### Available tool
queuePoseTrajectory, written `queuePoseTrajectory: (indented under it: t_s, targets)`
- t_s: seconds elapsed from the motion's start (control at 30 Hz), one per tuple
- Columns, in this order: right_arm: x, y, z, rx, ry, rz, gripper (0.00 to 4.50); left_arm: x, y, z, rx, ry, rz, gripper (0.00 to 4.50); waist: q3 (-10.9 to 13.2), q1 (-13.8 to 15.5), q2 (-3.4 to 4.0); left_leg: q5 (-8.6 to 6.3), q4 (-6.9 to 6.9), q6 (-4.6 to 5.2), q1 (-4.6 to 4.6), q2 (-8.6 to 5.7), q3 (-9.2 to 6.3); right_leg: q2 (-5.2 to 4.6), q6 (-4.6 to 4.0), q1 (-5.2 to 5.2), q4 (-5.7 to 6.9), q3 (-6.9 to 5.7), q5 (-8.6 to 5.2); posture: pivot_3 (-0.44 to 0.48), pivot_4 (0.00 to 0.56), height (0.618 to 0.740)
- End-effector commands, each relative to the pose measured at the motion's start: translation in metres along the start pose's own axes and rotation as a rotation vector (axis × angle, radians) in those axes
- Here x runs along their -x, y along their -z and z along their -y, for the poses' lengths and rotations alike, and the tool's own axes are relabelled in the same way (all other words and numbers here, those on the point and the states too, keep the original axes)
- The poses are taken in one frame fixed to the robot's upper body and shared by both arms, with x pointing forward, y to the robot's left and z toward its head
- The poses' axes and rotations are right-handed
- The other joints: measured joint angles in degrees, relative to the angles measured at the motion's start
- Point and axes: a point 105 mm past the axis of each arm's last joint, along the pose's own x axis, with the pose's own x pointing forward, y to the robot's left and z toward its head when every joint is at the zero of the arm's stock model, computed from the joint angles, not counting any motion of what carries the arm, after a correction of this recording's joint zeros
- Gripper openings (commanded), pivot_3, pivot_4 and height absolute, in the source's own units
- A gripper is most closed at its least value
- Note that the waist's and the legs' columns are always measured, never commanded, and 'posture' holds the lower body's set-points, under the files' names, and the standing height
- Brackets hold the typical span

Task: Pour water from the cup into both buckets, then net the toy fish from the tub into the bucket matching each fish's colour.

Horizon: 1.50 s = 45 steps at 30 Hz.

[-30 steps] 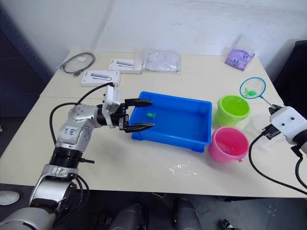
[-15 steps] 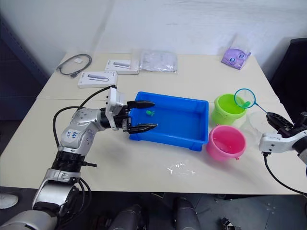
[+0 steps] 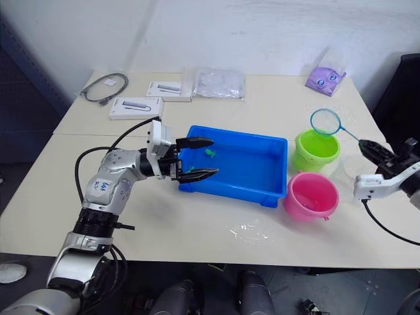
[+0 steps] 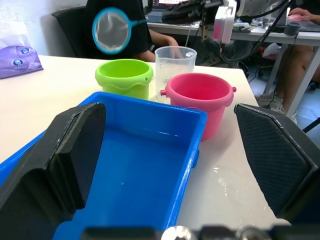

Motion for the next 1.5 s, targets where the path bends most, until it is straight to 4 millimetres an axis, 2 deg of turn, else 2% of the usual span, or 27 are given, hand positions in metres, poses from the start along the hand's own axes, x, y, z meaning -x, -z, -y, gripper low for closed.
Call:
queuePoseTrajectory:
  t_s: [0.03, 0.13, 0.2, 0.27, 0.37, 0.57, 0.8, 0.9, 1.0, 1.1, 1.33, 1.43, 1.5]
  targets:
    - [-0.007, -0.031, 0.028, -0.351, 0.102, 0.118, 0.00, 0.023, -0.004, -0.002, -0.050, -0.032, -0.027, 4.41, 0.01, -0.22, -0.02, 0.00, -0.01, 0.00, 0.01, 0.03, -0.04, 0.03, 0.00, 0.02, -0.01, -0.03, 0.00, 0.000, 0.150, 0.740]
    - [-0.013, -0.071, 0.041, -0.677, 0.069, 0.265, 0.00, 0.049, 0.001, -0.005, -0.062, -0.057, -0.092, 4.41, 0.04, -1.02, -0.04, 0.00, -0.08, -0.05, 0.11, 0.15, -0.06, 0.10, -0.01, 0.08, 0.02, -0.03, -0.01, 0.000, 0.150, 0.740]
    - [-0.019, -0.089, 0.046, -0.835, 0.000, 0.304, 0.00, 0.066, 0.003, -0.009, -0.069, -0.088, -0.126, 4.41, 0.05, -1.18, 0.00, 0.01, -0.02, -0.05, 0.11, 0.14, -0.11, 0.05, -0.02, 0.07, 0.09, -0.06, -0.01, 0.000, 0.150, 0.740]
    - [-0.026, -0.097, 0.040, -0.939, -0.132, 0.260, 0.00, 0.084, 0.001, -0.017, -0.085, -0.135, -0.155, 4.41, 0.06, -1.18, 0.01, -0.01, 0.07, -0.03, 0.10, 0.14, -0.14, -0.01, -0.02, 0.08, 0.15, -0.06, 0.00, 0.000, 0.150, 0.740]
    - [-0.036, -0.107, 0.032, -0.953, -0.295, 0.220, 0.00, 0.109, 0.001, -0.025, -0.103, -0.186, -0.208, 4.41, 0.05, -1.02, 0.01, -0.06, 0.10, 0.07, 0.10, 0.11, -0.27, -0.13, -0.06, 0.12, 0.10, -0.15, 0.01, 0.000, 0.150, 0.740]
    - [-0.051, -0.130, 0.014, -0.957, -0.539, 0.211, 0.00, 0.137, 0.008, -0.023, -0.092, -0.197, -0.297, 4.41, 0.05, -0.02, 0.02, -0.21, 0.05, 0.21, -0.12, 0.09, -0.32, -0.21, -0.12, -0.11, -0.03, -0.23, -0.03, 0.000, 0.150, 0.740]
    - [-0.073, -0.146, -0.004, -0.917, -0.753, 0.201, 0.00, 0.139, 0.006, -0.022, -0.107, -0.208, -0.311, 4.41, 0.06, 0.16, 0.03, -0.26, 0.08, 0.28, -0.29, 0.03, -0.32, -0.28, -0.12, -0.19, -0.09, -0.31, -0.03, 0.000, 0.150, 0.740]
    - [-0.085, -0.158, -0.008, -0.913, -0.782, 0.220, 0.00, 0.136, 0.005, -0.020, -0.114, -0.210, -0.311, 4.41, 0.06, 0.03, 0.03, -0.26, 0.08, 0.28, -0.44, 0.04, -0.35, -0.26, -0.11, -0.31, 0.04, -0.37, -0.02, 0.000, 0.150, 0.740]
    - [-0.089, -0.162, -0.010, -0.920, -0.813, 0.221, 0.00, 0.135, 0.004, -0.019, -0.118, -0.213, -0.311, 4.41, 0.06, 0.04, 0.03, -0.23, 0.19, 0.28, -0.86, -0.01, -0.32, -0.27, -0.06, -0.75, 0.21, -0.36, 0.01, 0.000, 0.150, 0.740]
    - [-0.095, -0.163, -0.013, -0.966, -0.810, 0.196, 0.00, 0.134, 0.003, -0.017, -0.122, -0.214, -0.311, 4.41, 0.06, 0.08, 0.03, -0.23, 0.18, 0.28, -0.94, -0.02, -0.28, -0.23, -0.06, -0.83, 0.24, -0.40, 0.01, 0.000, 0.150, 0.740]
    - [-0.127, -0.172, -0.010, -1.146, -0.698, 0.166, 0.00, 0.126, 0.000, -0.016, -0.132, -0.207, -0.297, 4.41, 0.06, -0.13, 0.03, -0.21, 0.21, 0.27, -0.92, -0.02, -0.21, -0.19, -0.05, -0.84, 0.33, -0.36, 0.01, 0.000, 0.150, 0.740]
    - [-0.137, -0.166, -0.014, -1.159, -0.664, 0.071, 0.00, 0.124, 0.000, -0.016, -0.136, -0.204, -0.292, 4.41, 0.06, -0.13, 0.03, -0.20, 0.20, 0.26, -0.95, -0.02, -0.20, -0.19, -0.05, -0.90, 0.35, -0.35, 0.01, 0.000, 0.150, 0.740]
    - [-0.145, -0.171, -0.008, -1.211, -0.620, 0.089, 0.00, 0.123, -0.001, -0.016, -0.138, -0.202, -0.289, 4.41, 0.06, -0.14, 0.02, -0.20, 0.20, 0.26, -0.95, -0.02, -0.19, -0.19, -0.05, -0.90, 0.35, -0.35, 0.01, 0.000, 0.150, 0.740]
